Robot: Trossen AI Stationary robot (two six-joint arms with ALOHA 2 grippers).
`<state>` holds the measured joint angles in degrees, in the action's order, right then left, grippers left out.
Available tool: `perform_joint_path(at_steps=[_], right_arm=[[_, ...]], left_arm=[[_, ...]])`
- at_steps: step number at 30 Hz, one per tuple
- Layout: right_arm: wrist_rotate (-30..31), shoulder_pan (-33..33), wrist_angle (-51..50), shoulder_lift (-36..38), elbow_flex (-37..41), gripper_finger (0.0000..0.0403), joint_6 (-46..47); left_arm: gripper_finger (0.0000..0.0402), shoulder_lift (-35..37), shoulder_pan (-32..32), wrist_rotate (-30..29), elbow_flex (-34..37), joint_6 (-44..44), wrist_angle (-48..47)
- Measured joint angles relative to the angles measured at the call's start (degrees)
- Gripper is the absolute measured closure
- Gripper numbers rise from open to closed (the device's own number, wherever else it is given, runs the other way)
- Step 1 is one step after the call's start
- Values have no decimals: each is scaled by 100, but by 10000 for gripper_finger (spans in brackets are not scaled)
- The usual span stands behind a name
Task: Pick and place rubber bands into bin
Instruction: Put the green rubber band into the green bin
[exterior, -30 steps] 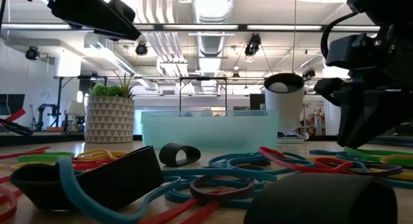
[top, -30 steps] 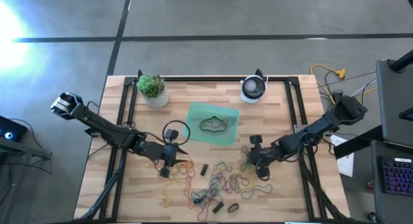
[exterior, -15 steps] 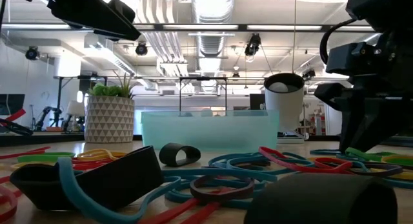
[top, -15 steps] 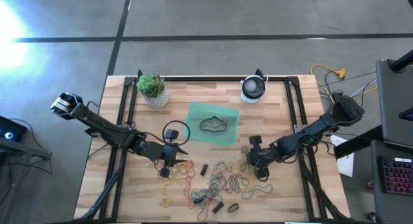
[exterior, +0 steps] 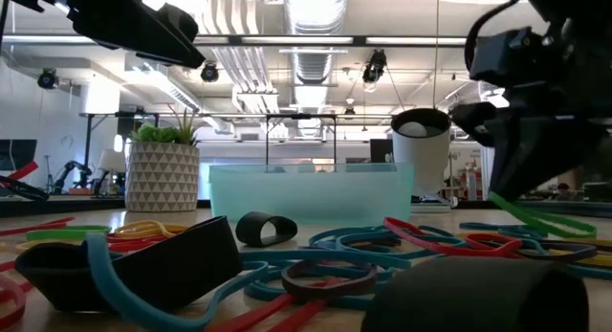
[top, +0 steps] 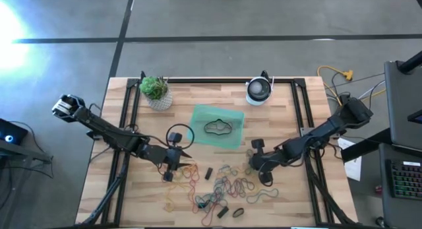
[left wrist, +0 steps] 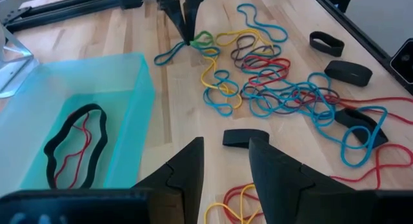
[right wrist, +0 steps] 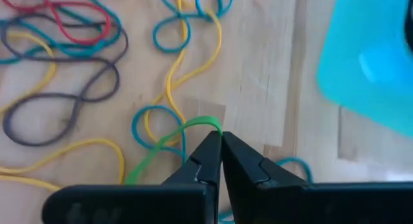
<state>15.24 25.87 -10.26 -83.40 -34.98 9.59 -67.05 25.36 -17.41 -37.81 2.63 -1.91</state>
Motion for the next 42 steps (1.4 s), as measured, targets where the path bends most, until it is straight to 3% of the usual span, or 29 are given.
perform_joint_path(at_steps=[8,14,17,21,27,33,42], right_arm=[[563,0,-29,316,-418,394,-700],[2006,-63,43,429,-862,394,-1763],[2435,-272,110,427,-1055,394,-2076],[2444,-733,303,342,-1226,394,-2209],[2079,-1472,340,137,-1323,394,-2122],[1508,-2058,327,-19,-1321,385,-1928],[1284,-2374,384,-272,-1327,363,-2218]], left_arm=[[292,0,-13,-155,80,0,-6],[292,0,-15,-550,173,-2,-54],[292,0,-17,-564,173,0,-50],[292,0,-24,-645,173,-2,1],[292,-182,-30,-1337,181,0,0],[292,-645,-59,-1342,182,-50,22],[292,-1173,-168,-1349,165,-46,42]])
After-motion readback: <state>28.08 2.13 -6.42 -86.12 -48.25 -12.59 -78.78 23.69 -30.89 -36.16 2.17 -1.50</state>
